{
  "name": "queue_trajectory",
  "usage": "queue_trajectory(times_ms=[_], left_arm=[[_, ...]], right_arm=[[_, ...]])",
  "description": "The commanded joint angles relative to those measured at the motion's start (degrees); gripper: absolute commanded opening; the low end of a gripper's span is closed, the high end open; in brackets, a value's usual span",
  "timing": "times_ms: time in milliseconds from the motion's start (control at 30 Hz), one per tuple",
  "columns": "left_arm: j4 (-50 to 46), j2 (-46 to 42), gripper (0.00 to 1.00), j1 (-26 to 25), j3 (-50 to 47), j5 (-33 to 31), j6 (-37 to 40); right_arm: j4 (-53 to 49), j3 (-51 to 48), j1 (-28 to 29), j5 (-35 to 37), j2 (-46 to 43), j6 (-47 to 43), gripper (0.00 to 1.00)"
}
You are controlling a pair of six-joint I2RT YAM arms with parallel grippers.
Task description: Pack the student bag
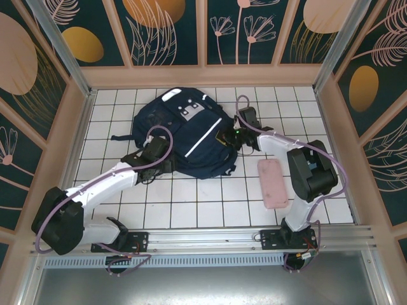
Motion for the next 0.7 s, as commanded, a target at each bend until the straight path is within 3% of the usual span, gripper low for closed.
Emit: queue_trajectory(times_ms=[0,233,433,667], left_arm=[[4.7,-1.1,0.57,0.2,-2.9,2.3,1.3],[14.6,2.4,0.46,0.3,-6.9,7.6,7.7],[20.1,6.4,0.46,0.3,-6.2,13.8,10.5],[17.9,11.2,0.49,0.3,-4.4,10.4,9.7]], right_arm=[[3.2,4.6,-2.4,1.2,0.6,-1.0,0.12],[3.1,5.6,-2.8,-0.6,1.7,-0.3,0.12],[2.9,5.0,-2.7,-0.9,1.5,-0.3,0.12],[2.7,4.9,-2.9,-0.9,1.4,-0.1,0.12]])
